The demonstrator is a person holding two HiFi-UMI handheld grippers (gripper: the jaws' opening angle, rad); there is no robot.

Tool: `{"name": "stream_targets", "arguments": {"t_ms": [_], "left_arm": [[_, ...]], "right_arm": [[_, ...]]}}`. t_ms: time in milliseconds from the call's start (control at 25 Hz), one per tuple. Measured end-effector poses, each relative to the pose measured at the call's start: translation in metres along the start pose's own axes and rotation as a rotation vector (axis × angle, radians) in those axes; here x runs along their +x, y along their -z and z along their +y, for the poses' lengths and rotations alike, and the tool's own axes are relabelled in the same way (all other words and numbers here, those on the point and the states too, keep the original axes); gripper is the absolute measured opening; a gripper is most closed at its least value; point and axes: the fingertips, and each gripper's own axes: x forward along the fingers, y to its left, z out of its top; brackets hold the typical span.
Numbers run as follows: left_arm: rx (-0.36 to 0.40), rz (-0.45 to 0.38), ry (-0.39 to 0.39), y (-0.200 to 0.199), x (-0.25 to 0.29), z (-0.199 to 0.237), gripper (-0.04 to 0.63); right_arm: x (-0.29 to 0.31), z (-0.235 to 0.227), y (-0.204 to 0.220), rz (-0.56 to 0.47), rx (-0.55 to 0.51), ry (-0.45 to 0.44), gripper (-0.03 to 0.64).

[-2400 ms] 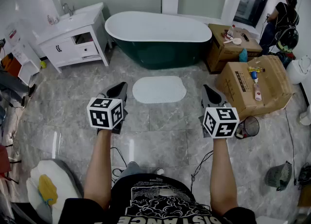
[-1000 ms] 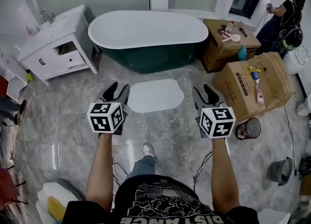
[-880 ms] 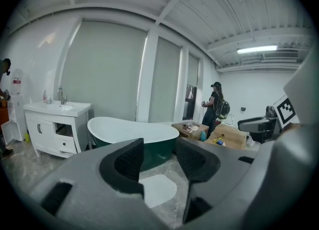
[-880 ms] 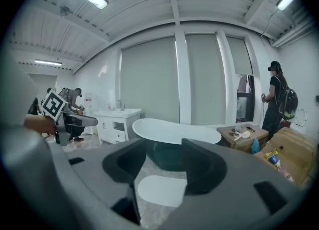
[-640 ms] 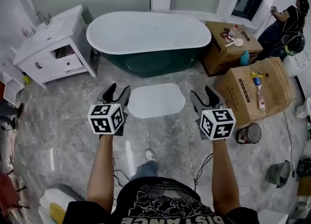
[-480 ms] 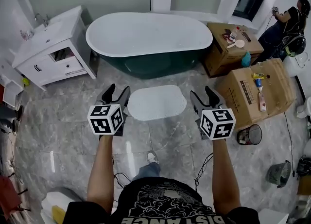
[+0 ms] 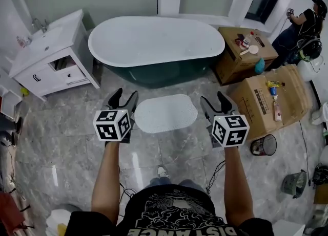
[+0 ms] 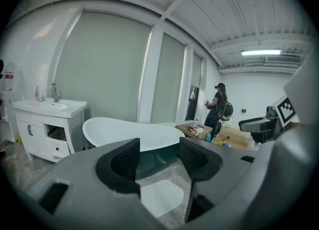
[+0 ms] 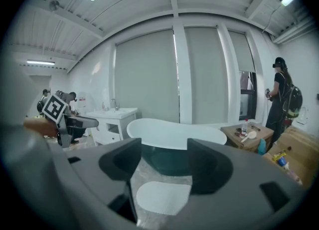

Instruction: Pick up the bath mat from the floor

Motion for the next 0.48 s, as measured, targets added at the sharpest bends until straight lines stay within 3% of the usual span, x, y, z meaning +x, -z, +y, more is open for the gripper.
{"name": "stream_targets", "arguments": {"t_ms": [480], "left_arm": [[0.018,-0.014,-0.024,-0.018,0.032,0.022,0.255]], "right_arm": [[0.044,-0.020,-0.018,-0.043,0.026,-0.001,0.276]]}}
